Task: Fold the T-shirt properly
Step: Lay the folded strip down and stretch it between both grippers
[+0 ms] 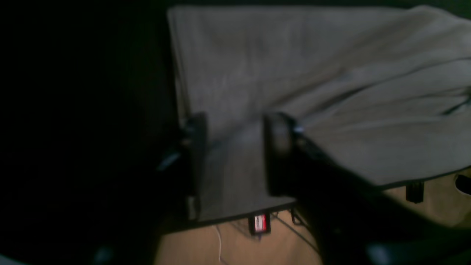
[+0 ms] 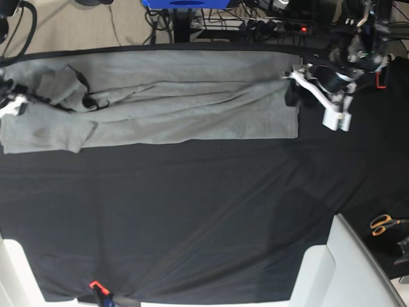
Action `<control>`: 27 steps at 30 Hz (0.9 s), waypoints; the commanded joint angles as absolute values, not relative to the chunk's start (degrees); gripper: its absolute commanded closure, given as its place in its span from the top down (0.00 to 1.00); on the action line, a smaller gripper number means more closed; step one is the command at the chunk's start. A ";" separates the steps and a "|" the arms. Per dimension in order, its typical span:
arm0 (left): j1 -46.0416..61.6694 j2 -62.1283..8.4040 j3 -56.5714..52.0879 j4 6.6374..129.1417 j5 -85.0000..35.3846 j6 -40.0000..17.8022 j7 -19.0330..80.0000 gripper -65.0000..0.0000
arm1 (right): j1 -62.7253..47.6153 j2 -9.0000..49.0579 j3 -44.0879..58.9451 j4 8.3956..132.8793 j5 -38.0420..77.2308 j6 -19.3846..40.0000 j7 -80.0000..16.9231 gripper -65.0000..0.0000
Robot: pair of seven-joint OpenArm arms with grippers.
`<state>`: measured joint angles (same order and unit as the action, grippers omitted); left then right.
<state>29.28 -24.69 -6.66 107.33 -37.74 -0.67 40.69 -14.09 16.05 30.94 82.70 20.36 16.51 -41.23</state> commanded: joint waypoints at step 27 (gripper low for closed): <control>36.53 -23.69 -25.63 110.37 -37.05 -0.57 39.69 0.12 | -5.49 7.16 20.97 77.49 20.44 25.45 -40.04 0.00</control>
<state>36.36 -22.90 -25.08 109.51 -36.64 -0.40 40.58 -5.58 6.50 20.67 76.86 19.94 25.12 -40.45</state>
